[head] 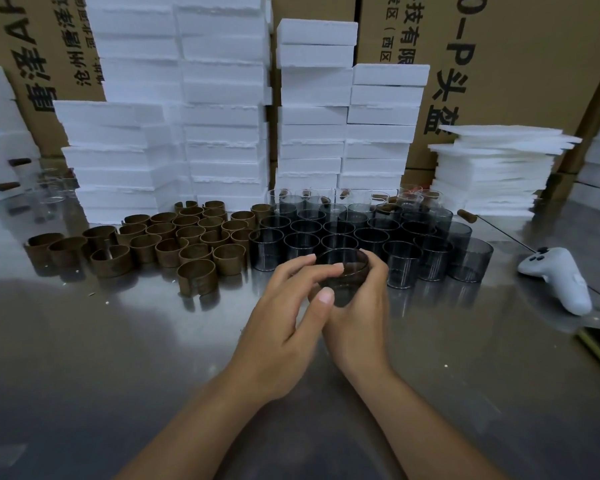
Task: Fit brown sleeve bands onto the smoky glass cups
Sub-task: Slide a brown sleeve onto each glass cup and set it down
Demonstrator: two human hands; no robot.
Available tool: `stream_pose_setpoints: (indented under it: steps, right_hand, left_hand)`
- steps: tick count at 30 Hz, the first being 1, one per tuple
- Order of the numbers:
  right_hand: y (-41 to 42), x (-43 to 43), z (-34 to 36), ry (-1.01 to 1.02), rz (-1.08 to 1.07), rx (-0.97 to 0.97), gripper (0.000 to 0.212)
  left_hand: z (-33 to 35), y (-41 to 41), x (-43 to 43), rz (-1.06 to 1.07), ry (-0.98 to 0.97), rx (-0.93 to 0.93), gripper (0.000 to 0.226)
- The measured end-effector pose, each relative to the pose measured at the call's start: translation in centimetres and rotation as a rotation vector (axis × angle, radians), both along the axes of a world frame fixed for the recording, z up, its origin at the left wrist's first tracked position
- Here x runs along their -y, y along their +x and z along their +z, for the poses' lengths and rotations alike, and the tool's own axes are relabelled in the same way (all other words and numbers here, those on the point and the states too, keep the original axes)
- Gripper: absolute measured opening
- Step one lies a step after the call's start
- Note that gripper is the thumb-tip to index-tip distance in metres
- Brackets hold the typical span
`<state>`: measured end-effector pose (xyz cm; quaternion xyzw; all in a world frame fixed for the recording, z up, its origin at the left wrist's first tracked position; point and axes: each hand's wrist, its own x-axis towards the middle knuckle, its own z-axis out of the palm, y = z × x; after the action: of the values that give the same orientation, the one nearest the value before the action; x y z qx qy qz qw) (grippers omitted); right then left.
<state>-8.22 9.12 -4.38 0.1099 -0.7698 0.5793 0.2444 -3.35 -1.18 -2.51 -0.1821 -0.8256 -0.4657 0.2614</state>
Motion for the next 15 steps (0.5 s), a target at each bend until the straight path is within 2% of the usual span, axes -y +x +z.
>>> stream_pose_setpoints:
  steps: [3,6,15]
  right_hand:
    - [-0.05,0.03,0.13,-0.043,0.0,0.007,0.067]
    - [-0.06,0.01,0.18,-0.083,0.012,-0.005,0.062]
    - [0.75,0.24,0.4,0.001,0.053,-0.11,0.071]
  left_hand:
    - [-0.14,-0.12,0.11,0.023,-0.017,0.027,0.043]
    - [-0.35,-0.34,0.3,0.0,-0.012,0.122,0.055]
    - [0.11,-0.43,0.55,-0.026,0.106,0.151,0.062]
